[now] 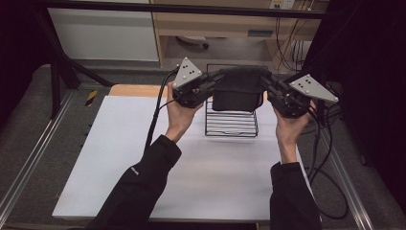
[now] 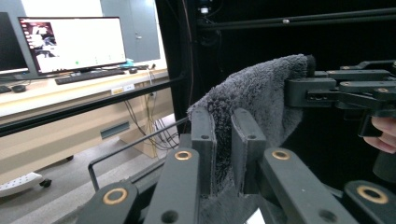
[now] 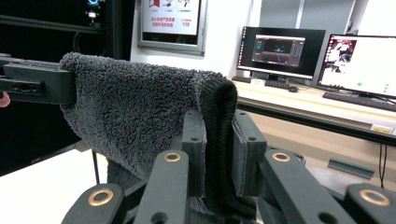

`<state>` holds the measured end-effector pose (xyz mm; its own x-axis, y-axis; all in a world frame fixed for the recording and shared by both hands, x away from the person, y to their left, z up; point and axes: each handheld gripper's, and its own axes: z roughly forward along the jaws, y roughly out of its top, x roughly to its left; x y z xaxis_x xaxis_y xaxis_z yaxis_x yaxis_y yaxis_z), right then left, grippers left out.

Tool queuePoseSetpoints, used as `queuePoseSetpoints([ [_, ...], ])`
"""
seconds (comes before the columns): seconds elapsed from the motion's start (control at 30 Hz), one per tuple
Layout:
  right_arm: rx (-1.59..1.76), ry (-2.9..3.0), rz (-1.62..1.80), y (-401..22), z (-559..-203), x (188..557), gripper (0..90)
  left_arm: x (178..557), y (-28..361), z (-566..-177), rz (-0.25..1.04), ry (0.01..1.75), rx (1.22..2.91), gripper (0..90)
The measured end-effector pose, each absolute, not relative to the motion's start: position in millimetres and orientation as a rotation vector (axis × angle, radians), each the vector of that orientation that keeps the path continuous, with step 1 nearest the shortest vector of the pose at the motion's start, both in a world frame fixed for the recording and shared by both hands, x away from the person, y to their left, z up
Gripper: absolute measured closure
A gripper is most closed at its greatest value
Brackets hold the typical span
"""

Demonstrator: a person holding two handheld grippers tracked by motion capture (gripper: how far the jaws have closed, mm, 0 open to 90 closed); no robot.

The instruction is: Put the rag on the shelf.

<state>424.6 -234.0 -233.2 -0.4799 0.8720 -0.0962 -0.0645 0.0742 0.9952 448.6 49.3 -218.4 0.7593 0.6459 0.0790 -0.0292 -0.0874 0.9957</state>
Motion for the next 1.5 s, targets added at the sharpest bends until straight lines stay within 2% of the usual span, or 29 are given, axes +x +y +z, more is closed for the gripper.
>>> queuePoseSetpoints([
  [0.7, 0.836, 1.544, 1.47, -222.7, -193.4, 449.7, 78.5, 468.2, 50.2, -189.2, 0.646, 0.55, 1.546, 80.8],
  [1.07, 0.799, 1.553, 1.504, -233.0, -229.8, 420.3, 78.3, 437.5, 46.4, -219.6, 0.64, 0.493, 1.592, 80.8],
  [1.5, 0.819, 1.602, 1.497, -235.3, -242.9, 423.4, 76.7, 441.6, 45.0, -232.6, 0.621, 0.526, 1.639, 80.1],
])
